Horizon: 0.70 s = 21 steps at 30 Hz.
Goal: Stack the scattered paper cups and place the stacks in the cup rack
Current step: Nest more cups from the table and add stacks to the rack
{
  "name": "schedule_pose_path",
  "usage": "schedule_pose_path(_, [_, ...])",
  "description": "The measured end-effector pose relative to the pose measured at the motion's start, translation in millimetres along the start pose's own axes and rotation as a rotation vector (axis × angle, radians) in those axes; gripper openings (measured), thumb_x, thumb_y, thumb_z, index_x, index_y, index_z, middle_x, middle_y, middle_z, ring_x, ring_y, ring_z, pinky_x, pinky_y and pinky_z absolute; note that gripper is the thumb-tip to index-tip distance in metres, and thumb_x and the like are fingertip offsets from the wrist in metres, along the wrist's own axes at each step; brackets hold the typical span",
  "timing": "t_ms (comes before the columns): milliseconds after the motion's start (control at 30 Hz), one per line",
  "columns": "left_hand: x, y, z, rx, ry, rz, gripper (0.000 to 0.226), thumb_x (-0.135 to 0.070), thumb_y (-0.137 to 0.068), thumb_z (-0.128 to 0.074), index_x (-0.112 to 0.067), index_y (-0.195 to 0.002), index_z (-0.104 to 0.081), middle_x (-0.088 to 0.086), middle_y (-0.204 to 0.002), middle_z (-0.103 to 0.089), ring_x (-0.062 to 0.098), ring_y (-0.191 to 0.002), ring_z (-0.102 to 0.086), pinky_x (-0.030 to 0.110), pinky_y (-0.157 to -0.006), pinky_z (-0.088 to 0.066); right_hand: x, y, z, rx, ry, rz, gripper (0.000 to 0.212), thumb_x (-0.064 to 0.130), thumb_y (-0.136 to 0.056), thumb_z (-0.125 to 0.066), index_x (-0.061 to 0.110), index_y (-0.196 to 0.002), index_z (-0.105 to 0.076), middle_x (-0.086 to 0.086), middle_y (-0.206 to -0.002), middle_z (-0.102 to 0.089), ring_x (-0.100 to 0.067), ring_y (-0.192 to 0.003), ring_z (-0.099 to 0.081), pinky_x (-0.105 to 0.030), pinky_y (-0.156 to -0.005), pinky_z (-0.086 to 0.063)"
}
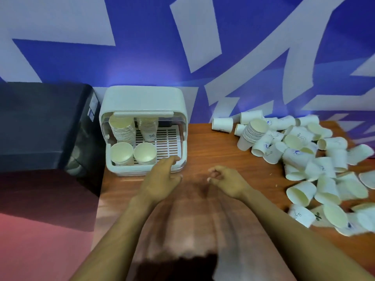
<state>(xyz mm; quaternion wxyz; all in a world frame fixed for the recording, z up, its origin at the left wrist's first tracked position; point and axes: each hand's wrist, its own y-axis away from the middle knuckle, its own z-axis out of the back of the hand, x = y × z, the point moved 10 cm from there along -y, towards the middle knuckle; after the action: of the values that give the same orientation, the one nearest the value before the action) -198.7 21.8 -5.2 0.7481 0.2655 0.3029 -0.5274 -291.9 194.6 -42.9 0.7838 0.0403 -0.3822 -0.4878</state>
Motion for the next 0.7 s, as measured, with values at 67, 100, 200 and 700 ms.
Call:
schedule_pose_path(67, [-21.1,3.3,-25.1,0.069,0.002,-0.027,0.051,-0.017,-0.085,-0.066,-0.021,-0.133,-0.048,0.000,-0.128,-0.054,0.012,-0.116,-0.052,0.019,-0.095,-0.037,-18.9,6.6,14.0,-0.012,-0.045,0.004,0.036,0.031,-0.088,-0.062,0.017,-0.121,-0.059,0.001,-0.110,-0.063,-0.013,-0.100,-0.058,-0.023,-0.087,-0.042])
schedule_pose_path(100, [-30.4,2.8,-37.6,0.090,0.004,-0.037,0.051,-0.017,-0.085,-0.066,-0.021,-0.133,-0.048,0.001,-0.126,-0.055,0.011,-0.115,-0.052,0.018,-0.095,-0.036,-29.3,9.3,20.7,-0.014,-0.061,0.007,0.036,0.031,-0.088,-0.063,0.017,-0.121,-0.059,0.001,-0.108,-0.064,-0.013,-0.099,-0.059,-0.022,-0.084,-0.041])
schedule_pose_path(200, [-61.1,-1.9,-76.4,0.109,-0.032,-0.048,0.049,-0.018,-0.085,-0.067,-0.019,-0.131,-0.049,0.003,-0.120,-0.056,0.016,-0.111,-0.054,0.024,-0.096,-0.040,-65.5,20.7,45.3,-0.021,-0.069,0.028,0.033,0.030,-0.088,-0.063,0.017,-0.118,-0.060,0.000,-0.105,-0.065,-0.013,-0.096,-0.059,-0.021,-0.080,-0.040])
schedule_pose_path(700, [-200.7,-18.4,-348.9,0.440,-0.086,0.131,0.056,-0.048,-0.077,-0.063,-0.022,-0.125,-0.052,-0.003,-0.127,-0.057,0.021,-0.116,-0.055,0.036,-0.095,-0.046,-285.9,53.8,162.3,0.011,0.285,0.074,0.047,0.010,-0.077,-0.062,0.014,-0.124,-0.056,-0.004,-0.117,-0.059,-0.025,-0.109,-0.054,-0.037,-0.088,-0.046])
